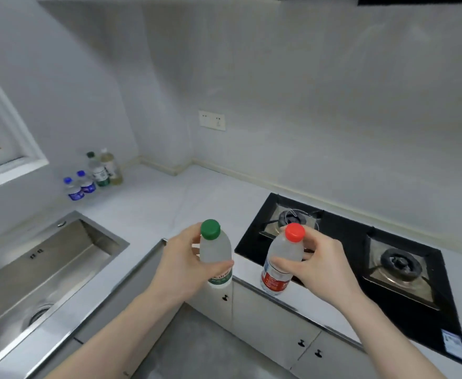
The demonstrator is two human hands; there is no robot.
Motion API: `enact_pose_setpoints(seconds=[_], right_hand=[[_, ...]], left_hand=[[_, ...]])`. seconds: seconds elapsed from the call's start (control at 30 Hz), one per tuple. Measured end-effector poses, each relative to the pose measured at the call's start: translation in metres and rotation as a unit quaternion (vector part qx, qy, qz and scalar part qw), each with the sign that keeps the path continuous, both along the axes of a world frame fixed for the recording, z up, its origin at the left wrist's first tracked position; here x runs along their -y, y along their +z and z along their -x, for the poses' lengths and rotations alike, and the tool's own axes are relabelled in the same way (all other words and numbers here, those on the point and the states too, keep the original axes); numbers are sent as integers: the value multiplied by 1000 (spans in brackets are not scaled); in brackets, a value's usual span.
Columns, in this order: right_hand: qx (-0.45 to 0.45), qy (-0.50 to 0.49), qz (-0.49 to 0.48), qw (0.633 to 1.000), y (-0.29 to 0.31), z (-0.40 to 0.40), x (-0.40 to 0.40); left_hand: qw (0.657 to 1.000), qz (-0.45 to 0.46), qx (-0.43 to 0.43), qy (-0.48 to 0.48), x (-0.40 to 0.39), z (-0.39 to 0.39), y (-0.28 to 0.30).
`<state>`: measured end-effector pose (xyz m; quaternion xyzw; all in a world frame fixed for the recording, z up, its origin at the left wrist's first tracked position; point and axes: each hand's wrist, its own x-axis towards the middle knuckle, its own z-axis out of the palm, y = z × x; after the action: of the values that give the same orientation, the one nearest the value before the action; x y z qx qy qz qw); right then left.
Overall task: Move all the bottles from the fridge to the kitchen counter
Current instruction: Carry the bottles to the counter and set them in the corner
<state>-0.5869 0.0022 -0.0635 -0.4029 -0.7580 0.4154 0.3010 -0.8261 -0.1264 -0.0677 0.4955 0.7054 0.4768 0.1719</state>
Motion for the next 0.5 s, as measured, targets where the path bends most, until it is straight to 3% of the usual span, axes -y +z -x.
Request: enact_pose_setpoints(seconds=[0.5], right_hand=[[-10,200,18,980,-3,222,-86]], left_hand=[[981,5,30,190,-8,151,-13]])
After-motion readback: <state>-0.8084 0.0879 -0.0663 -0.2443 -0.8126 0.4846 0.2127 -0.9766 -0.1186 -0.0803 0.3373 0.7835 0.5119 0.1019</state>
